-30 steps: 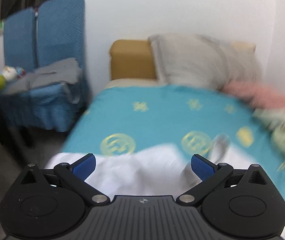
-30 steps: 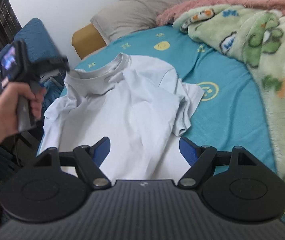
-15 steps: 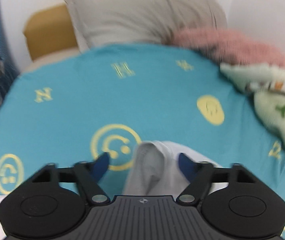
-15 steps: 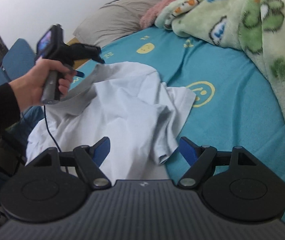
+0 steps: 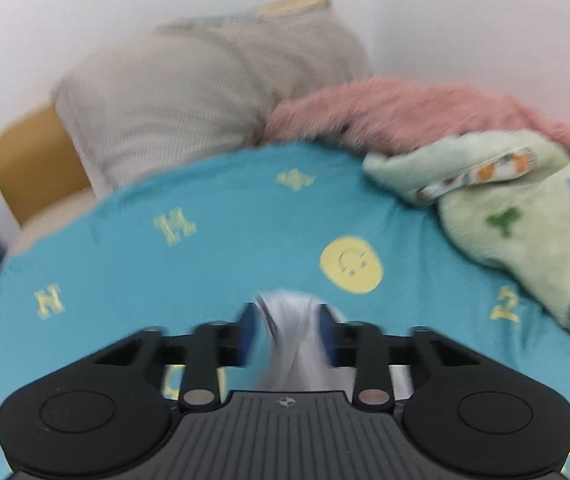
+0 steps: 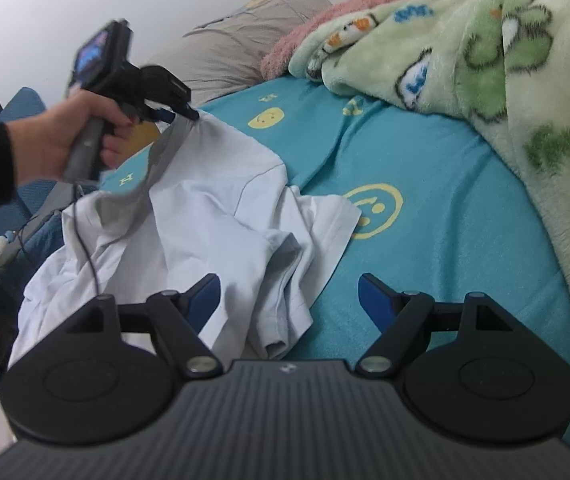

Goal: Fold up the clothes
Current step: 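Grasp the T-shirt hem with the left gripper and pull it straight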

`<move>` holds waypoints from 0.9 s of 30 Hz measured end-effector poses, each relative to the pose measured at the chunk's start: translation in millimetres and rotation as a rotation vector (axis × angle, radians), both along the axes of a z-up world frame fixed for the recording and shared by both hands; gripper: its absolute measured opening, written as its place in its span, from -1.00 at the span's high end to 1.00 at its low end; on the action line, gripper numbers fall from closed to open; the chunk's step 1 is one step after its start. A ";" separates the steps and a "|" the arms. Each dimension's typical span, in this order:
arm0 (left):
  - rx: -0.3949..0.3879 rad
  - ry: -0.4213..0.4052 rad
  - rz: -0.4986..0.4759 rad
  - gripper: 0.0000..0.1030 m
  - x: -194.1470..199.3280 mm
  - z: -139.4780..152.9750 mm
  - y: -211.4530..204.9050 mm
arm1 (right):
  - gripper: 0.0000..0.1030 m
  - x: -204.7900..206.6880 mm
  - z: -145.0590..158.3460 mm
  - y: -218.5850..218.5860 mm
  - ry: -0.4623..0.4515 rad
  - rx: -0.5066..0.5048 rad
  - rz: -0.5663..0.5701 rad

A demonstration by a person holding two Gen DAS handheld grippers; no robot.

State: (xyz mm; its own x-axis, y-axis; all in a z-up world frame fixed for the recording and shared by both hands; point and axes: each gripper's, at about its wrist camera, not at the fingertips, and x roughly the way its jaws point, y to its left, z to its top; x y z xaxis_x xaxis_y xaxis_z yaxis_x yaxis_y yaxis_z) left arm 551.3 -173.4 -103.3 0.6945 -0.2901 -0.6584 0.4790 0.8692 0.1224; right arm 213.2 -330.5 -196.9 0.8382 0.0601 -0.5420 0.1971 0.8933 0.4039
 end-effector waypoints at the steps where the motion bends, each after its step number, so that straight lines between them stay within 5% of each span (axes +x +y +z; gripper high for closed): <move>1: -0.001 -0.030 -0.018 -0.23 -6.1 10.4 9.0 | -0.50 -0.6 0.5 1.4 0.001 -0.005 0.001; 5: -0.019 -0.084 -0.025 -0.36 -19.5 35.8 58.2 | -0.50 -2.5 3.1 6.7 0.004 -0.006 0.009; 9: 0.075 -0.035 -0.088 -0.39 -42.9 27.4 90.9 | -0.50 -8.3 10.0 12.8 -0.012 -0.024 0.021; 17: 0.578 -0.086 -0.519 -0.42 -130.8 -46.4 96.1 | -0.50 -5.6 4.7 15.1 0.013 -0.038 0.020; 20: 0.768 -0.168 -0.560 -0.39 -138.6 -79.3 94.3 | -0.50 -3.5 1.1 17.0 0.027 -0.045 0.021; 22: 0.737 -0.200 -0.490 -0.35 -126.2 -80.2 94.6 | -0.50 -2.6 -0.3 17.8 0.032 -0.048 0.022; 23: 0.702 -0.212 -0.445 -0.23 -118.2 -77.9 94.7 | -0.50 -2.5 -0.9 17.8 0.034 -0.051 0.022; 25: 0.636 -0.236 -0.318 0.70 -95.0 -69.3 94.7 | -0.50 -2.0 -2.5 16.8 0.039 -0.048 0.017; 27: 0.562 -0.233 -0.208 0.83 -70.5 -58.0 98.6 | -0.50 -0.4 -4.8 15.1 0.047 -0.041 0.009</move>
